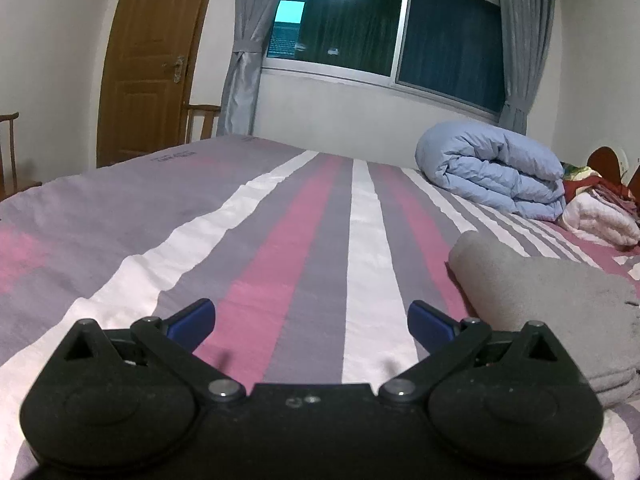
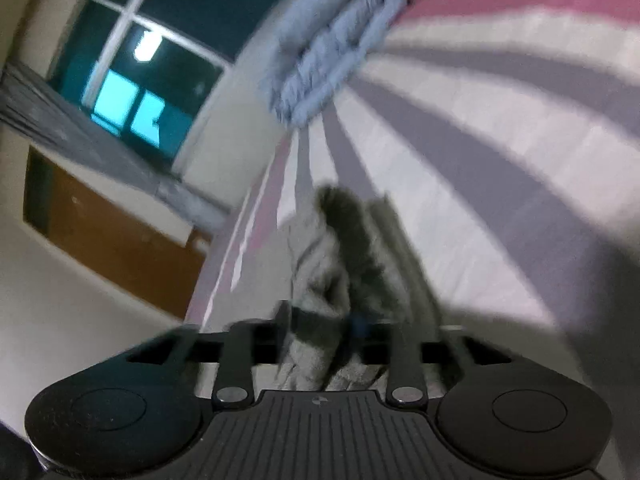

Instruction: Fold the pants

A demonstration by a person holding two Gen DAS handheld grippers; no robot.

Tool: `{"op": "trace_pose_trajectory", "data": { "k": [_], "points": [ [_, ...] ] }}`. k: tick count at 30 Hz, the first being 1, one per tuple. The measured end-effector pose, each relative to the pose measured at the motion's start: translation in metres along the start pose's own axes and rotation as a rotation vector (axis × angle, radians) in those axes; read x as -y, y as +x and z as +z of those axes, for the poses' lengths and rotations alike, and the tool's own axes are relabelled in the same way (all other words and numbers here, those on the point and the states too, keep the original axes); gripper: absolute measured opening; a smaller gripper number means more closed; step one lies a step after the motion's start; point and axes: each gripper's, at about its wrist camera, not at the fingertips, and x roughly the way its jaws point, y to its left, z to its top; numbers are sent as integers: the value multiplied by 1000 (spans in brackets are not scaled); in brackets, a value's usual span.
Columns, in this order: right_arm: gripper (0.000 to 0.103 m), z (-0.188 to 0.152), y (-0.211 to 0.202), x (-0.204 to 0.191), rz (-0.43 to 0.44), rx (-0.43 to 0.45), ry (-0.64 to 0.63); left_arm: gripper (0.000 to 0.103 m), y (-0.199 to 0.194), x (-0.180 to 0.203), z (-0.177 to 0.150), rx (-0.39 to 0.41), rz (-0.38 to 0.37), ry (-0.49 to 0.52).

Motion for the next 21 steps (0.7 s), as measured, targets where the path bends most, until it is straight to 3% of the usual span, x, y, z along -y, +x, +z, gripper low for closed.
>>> {"op": "trace_pose_trajectory", "data": {
  "k": [1, 5, 8, 12, 13, 16, 21],
  "points": [
    [77, 0, -8, 1, 10, 8, 6, 96, 0, 0, 0, -2, 1, 0],
    [77, -2, -1, 7, 23, -62, 49, 96, 0, 4, -1, -7, 0, 8],
    [76, -8, 14, 9, 37, -121, 62, 96, -7, 8, -3, -1, -46, 5],
    [64, -14, 44, -5, -16, -165, -9, 96, -13, 18, -8, -9, -30, 44],
    [54, -15, 50, -7, -35, -171, -29, 96, -13, 19, -9, -13, -17, 49],
    [42, -16, 51, -19, -47, -160, -109, 96, -8, 18, -10, -36, 8, 40],
    [41, 0, 10, -59, 262, 14, -75, 96, -3, 16, -11, -55, 20, 35]
  ]
}}
